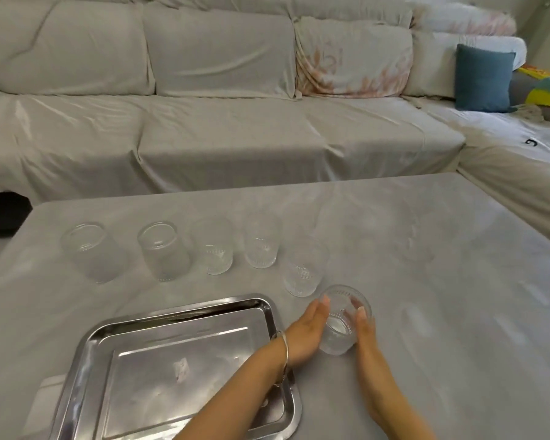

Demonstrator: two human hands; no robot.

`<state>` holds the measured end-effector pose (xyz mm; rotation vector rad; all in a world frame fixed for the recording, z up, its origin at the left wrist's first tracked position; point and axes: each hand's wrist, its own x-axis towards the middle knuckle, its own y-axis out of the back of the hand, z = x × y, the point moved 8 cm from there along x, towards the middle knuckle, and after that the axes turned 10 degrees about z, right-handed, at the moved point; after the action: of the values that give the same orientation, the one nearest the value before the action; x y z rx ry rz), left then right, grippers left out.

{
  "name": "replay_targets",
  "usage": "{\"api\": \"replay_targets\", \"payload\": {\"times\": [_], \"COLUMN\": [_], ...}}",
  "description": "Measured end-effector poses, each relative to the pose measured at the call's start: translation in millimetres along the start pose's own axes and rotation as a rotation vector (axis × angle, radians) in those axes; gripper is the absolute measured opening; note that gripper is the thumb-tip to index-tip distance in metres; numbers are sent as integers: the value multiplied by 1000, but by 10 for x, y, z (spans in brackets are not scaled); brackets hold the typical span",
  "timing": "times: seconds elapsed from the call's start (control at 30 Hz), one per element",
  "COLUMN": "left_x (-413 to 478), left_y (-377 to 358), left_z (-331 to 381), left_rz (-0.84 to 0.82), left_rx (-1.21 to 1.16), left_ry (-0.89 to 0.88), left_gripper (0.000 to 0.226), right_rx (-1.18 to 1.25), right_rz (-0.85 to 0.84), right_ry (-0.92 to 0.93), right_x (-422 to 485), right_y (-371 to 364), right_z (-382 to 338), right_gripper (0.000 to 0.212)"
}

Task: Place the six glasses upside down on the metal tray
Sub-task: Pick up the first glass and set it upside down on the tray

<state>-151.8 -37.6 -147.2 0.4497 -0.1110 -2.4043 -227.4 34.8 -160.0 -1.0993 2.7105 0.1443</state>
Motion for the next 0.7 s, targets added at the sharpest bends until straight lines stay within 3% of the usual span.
{"api": "replay_targets", "payload": {"times": [0.1,0.2,0.33,0.53,0.7], "left_x": [-154,-409,-714,-1470,-2168], "left_y": [36,117,465,848,1407], "left_z": [34,140,305,409,437], "left_rz": [84,41,65,70,430], "left_rx": [-113,-489,-885,-914,-725], "left_ry": [30,112,162,38,-222], "left_gripper": [65,62,53,45,48], "right_rx": [57,127,188,171,47], "right_rz": [16,-27,-126,-312,-510], "right_ry": [61,137,206,255,213], "right_x": [-123,-287,-669,-1310,-1872], "right_y": [-117,-219,-490,-938,-1426], "right_z": [-126,-352,-660,-990,-990], "right_gripper": [72,69,39,53,92]}}
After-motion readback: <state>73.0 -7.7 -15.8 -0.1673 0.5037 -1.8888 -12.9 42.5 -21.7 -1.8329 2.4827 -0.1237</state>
